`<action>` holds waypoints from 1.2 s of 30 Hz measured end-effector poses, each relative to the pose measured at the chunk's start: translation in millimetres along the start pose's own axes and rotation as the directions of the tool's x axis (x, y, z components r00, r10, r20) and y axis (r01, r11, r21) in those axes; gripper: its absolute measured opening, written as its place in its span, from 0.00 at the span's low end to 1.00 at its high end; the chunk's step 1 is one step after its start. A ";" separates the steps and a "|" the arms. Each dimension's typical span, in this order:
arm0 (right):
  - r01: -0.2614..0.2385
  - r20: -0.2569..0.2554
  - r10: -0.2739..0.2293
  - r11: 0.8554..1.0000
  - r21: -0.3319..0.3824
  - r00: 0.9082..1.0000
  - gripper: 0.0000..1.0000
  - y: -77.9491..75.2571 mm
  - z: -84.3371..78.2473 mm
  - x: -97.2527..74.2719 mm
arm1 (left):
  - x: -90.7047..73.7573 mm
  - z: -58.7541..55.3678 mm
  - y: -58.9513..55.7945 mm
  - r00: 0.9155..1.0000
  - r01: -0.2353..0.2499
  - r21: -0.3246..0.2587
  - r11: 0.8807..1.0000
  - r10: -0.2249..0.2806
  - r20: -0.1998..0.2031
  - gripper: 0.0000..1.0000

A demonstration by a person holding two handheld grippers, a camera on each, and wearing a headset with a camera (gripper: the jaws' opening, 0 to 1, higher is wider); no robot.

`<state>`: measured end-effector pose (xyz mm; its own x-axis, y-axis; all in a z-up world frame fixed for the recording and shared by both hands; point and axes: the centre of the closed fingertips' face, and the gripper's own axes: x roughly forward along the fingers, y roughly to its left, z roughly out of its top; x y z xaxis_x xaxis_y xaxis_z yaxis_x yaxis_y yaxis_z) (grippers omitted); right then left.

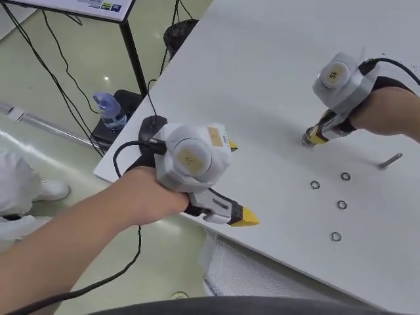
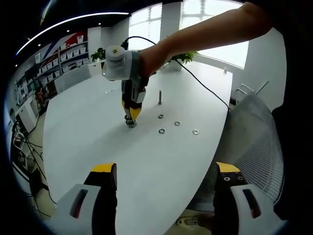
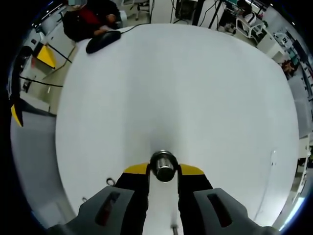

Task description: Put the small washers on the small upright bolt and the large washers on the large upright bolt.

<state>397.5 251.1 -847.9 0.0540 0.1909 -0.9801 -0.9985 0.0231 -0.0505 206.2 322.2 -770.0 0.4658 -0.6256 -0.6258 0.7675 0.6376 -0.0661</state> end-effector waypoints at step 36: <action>-0.032 0.002 0.032 0.999 0.001 0.999 0.32 -1.3 -6.3 15.5 | 4.2 -5.7 -1.1 1.000 0.012 -0.020 1.000 -0.012 -0.013 0.99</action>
<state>399.5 247.9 -864.2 0.0221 0.1933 -0.9809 -0.9997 0.0175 -0.0191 204.8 321.5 -777.0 0.4506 -0.6276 -0.6349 0.7639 0.6391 -0.0896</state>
